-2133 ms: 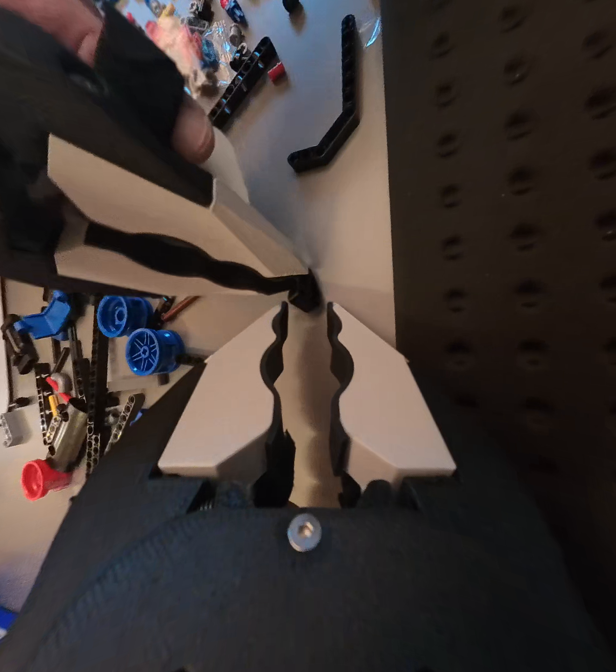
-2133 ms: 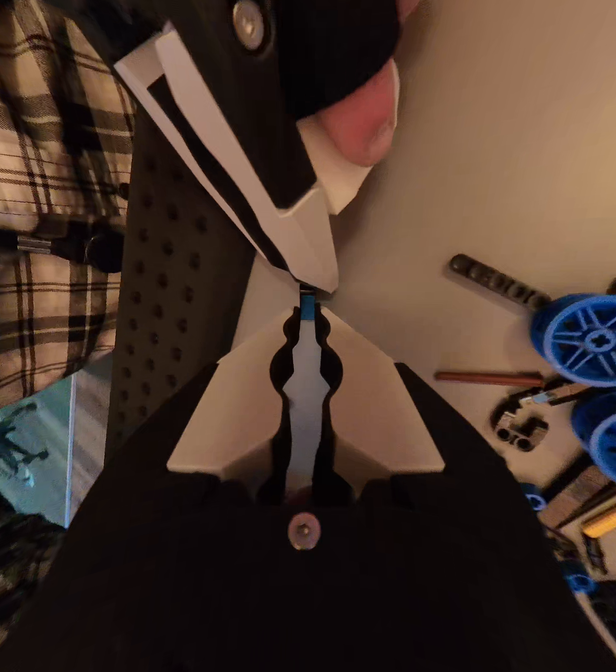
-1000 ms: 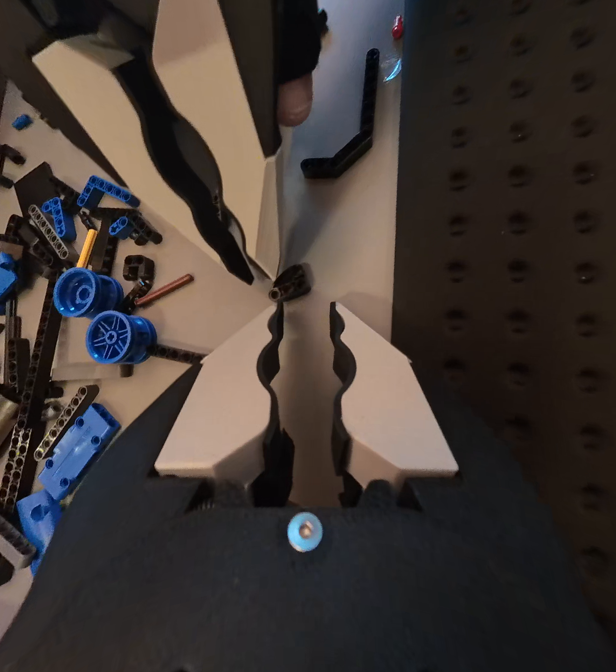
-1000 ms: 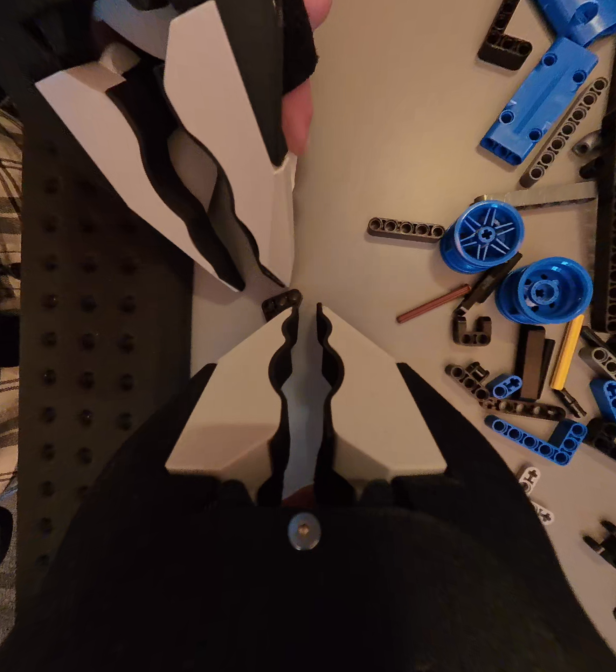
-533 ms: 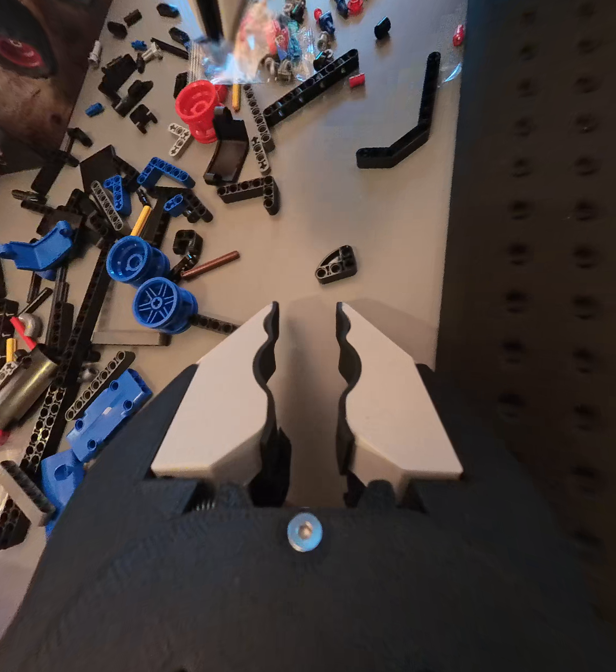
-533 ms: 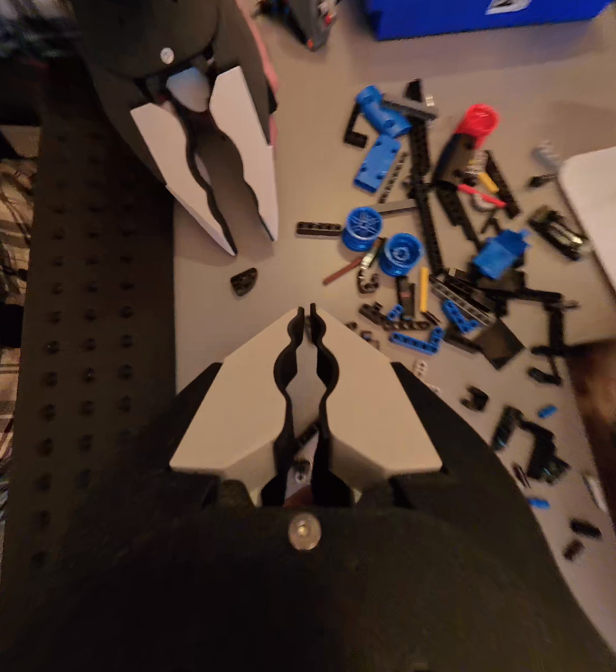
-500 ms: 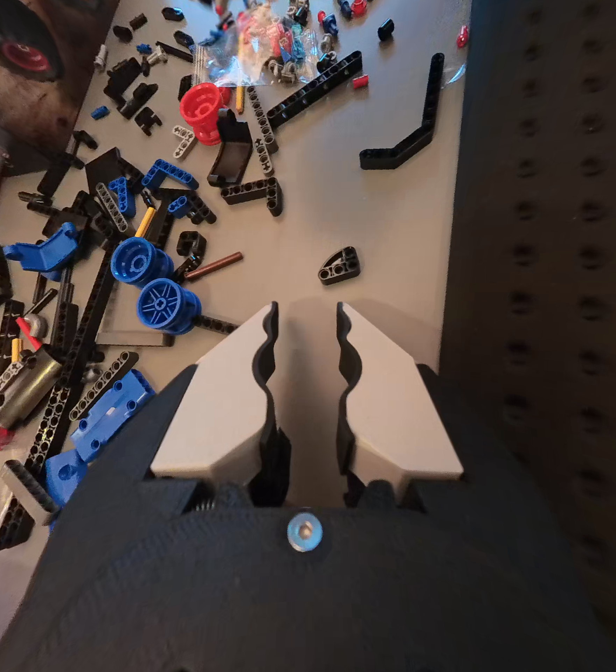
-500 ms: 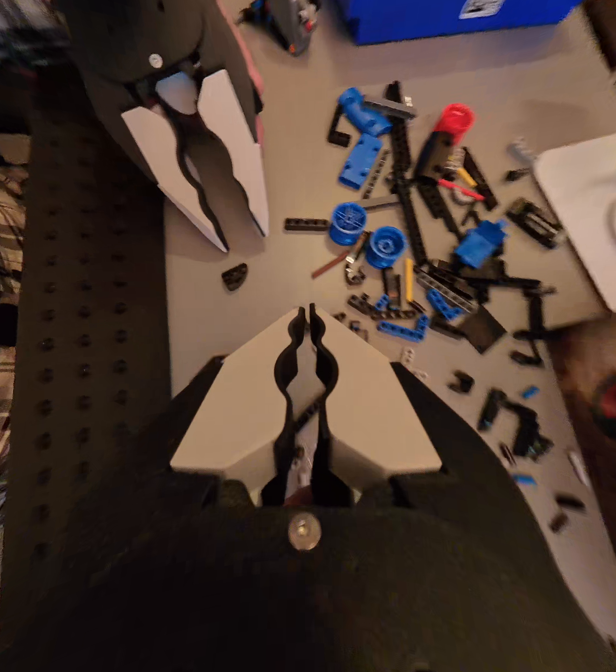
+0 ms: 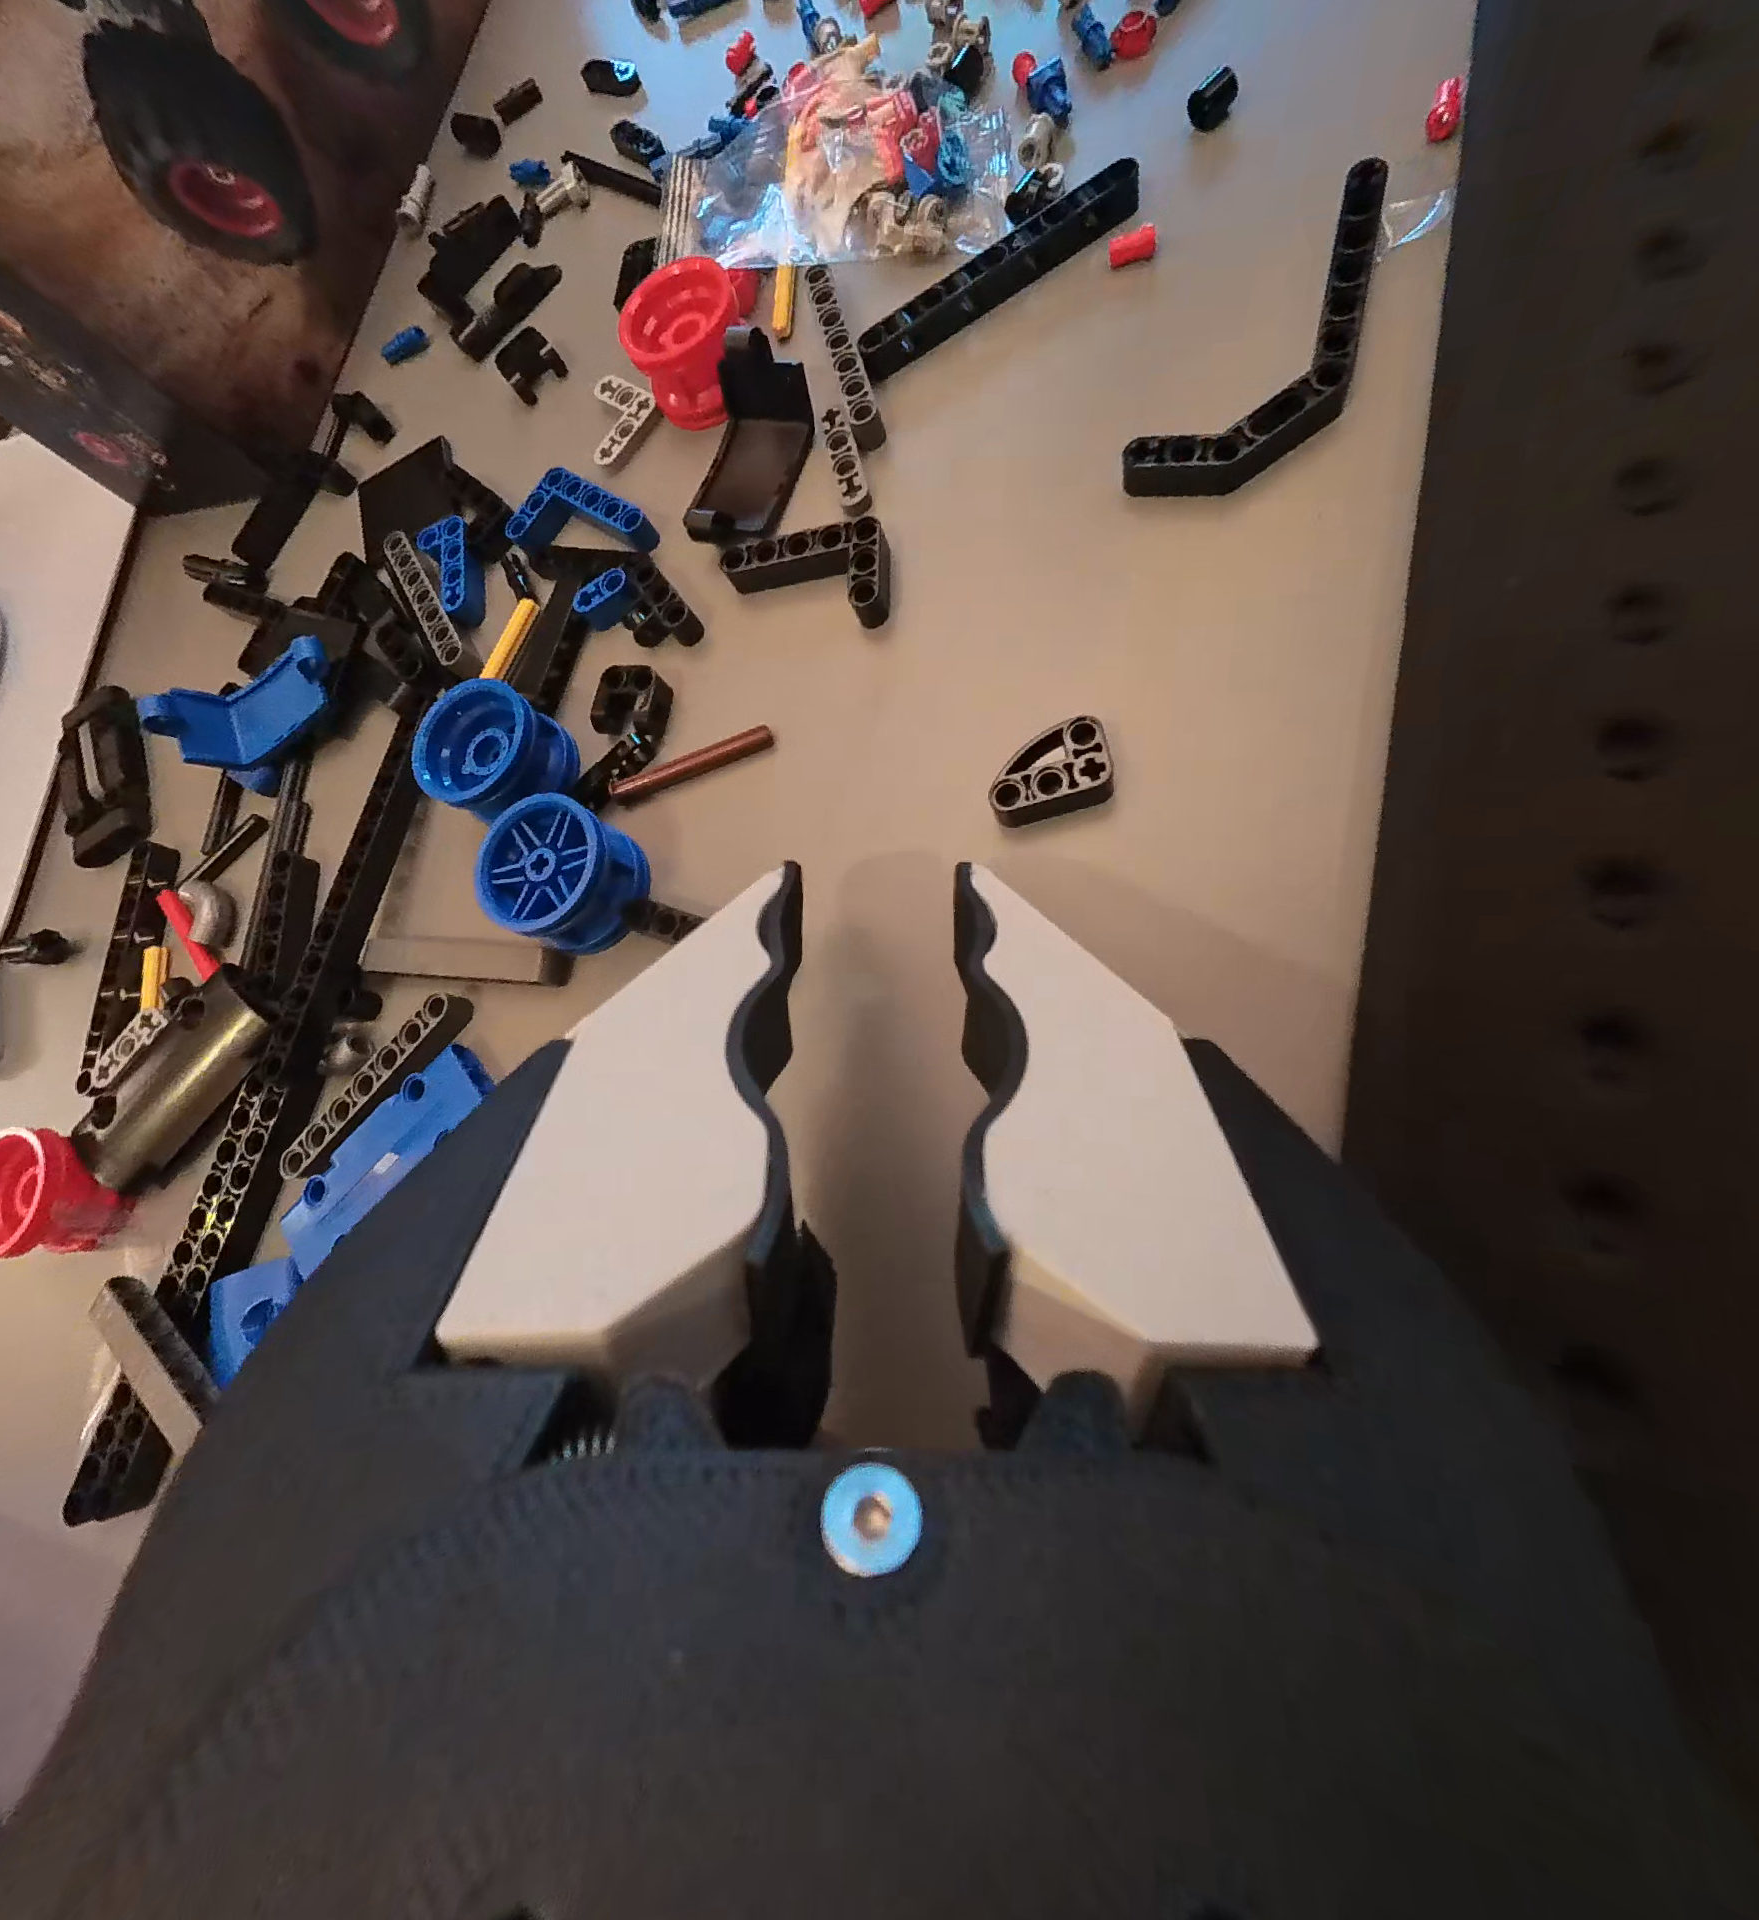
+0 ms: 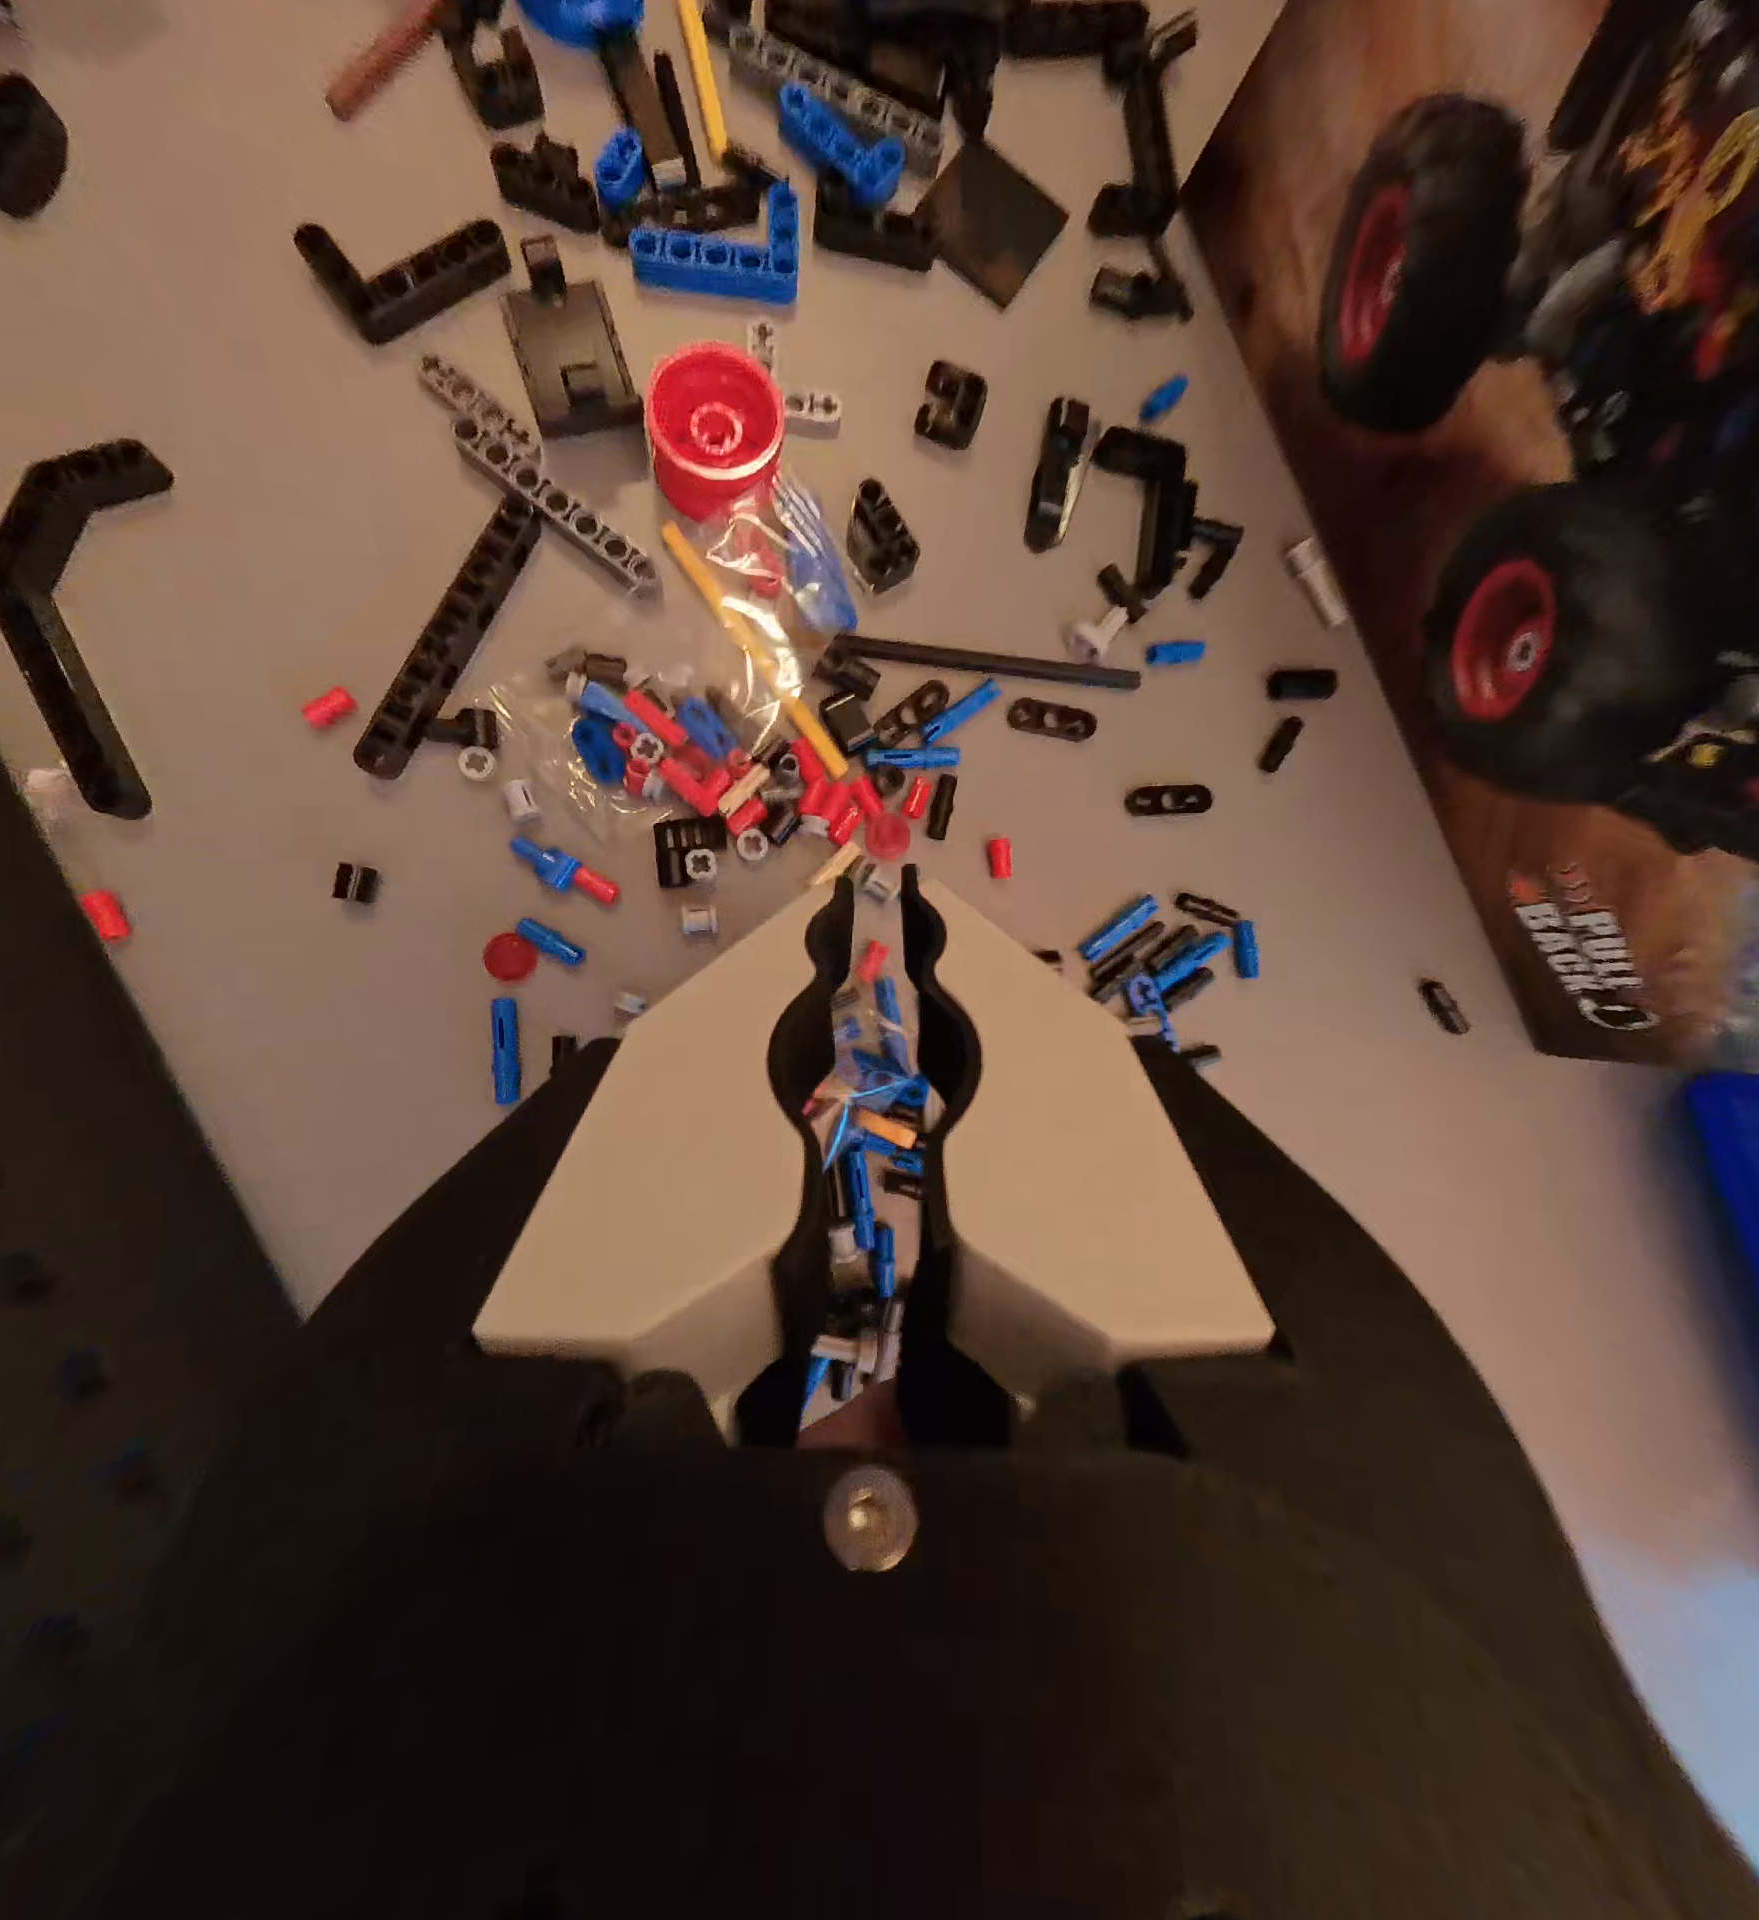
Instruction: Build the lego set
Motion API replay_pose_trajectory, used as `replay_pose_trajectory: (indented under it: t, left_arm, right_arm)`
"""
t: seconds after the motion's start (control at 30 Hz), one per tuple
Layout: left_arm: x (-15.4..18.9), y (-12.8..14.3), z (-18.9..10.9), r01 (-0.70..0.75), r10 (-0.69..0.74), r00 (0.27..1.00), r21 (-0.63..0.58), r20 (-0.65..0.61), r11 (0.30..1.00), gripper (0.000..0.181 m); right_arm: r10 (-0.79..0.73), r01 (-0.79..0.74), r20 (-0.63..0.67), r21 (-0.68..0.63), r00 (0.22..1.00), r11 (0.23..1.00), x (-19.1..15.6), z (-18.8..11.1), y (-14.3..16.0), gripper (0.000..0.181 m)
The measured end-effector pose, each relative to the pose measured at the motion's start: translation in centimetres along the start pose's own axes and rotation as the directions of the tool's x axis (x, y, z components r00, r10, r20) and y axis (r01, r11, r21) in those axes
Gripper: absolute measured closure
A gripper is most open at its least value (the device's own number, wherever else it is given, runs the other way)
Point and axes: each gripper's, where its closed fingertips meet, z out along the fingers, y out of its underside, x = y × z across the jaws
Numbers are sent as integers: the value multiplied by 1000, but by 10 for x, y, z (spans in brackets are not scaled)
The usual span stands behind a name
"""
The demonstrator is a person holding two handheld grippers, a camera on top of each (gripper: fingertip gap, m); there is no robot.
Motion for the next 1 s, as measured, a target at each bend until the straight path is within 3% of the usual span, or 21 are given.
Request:
replay_pose_trajectory:
  t: [0.2,0.33,0.63,1.0]
  left_arm:
    - [-3,-2,0,0,0,1000,16,13,1000,157]
    - [-3,1,1,-1,1,1000,6,12,1000,157]
    - [-3,-1,1,-2,1,1000,16,5,1000,157]
    - [-2,-2,1,-9,9,1000,20,8,1000,156]
  right_arm:
    - [-21,17,-59,-70,998,997,20,29,11,177]
    - [-16,16,-3,-78,1000,997,25,44,14,175]
    - [33,-31,114,-26,993,999,17,52,2,173]
    - [119,-117,90,-27,989,993,22,58,2,179]
